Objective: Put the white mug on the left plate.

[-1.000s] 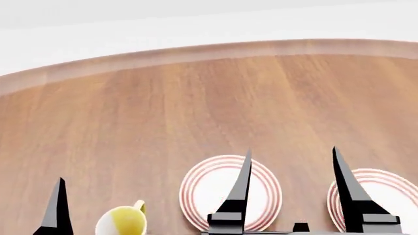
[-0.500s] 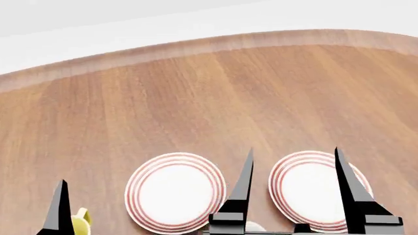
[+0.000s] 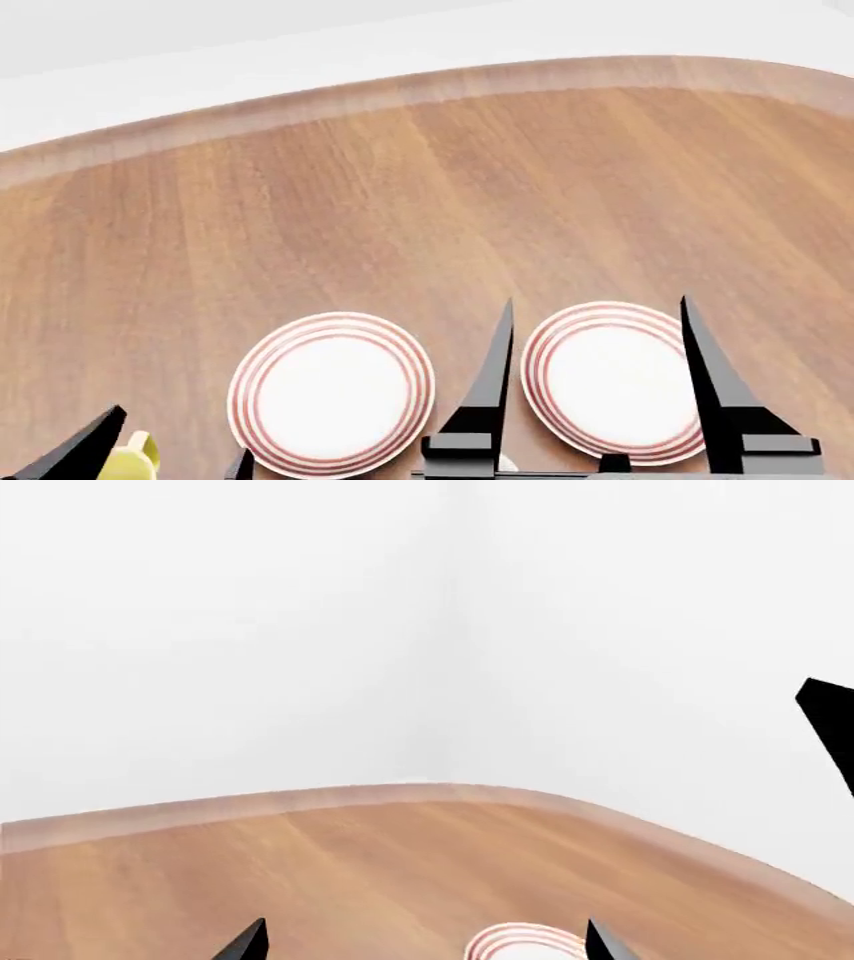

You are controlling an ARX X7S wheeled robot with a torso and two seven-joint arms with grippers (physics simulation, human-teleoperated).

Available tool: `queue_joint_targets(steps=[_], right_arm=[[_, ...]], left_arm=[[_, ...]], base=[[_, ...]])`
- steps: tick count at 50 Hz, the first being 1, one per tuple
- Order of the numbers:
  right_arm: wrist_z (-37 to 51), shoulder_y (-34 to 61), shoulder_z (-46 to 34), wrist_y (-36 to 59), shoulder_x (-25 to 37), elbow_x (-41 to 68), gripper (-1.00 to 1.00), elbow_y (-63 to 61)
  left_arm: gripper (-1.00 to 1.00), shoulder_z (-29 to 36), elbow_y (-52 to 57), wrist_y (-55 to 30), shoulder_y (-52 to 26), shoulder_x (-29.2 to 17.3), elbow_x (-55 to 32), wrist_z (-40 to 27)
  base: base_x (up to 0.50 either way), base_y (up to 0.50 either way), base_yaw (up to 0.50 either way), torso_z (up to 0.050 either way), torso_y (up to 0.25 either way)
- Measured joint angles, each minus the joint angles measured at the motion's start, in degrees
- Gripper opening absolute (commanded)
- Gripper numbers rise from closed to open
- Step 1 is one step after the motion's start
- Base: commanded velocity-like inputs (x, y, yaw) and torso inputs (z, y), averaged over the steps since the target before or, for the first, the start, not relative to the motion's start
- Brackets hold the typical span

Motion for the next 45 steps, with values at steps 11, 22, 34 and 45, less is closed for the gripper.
queue_joint_targets(steps=[11,22,34,45], right_arm=[[0.3,0.2,0.1,0.5,0.3,0.4,1.00,-0.5],[0.7,0.4,-0.2,1.0,0.5,0.6,1.00,-0.9],[1.2,0.7,-0.5,1.3,0.7,0.8,1.00,-1.1],[1.5,0.7,-0.5,1.4,0.9,1.1,1.00,-1.2]], left_arm=[[1.00,4.7,-3.8,4.8,3.0,-0.7,2.2,4.8],[1.00,8.0,-10.9,12.1,7.0,-0.3,4.1,9.1],[1.00,11.1,-17.5,17.8,9.8,0.1,8.1,11.7],[1.00,14.6,-20.9,20.7,11.7,0.0,13.0,12.8]], base=[[0.00,0.00,0.00,0.000,0.000],[0.00,0.00,0.00,0.000,0.000],[0.00,0.00,0.00,0.000,0.000],[0.00,0.00,0.00,0.000,0.000]])
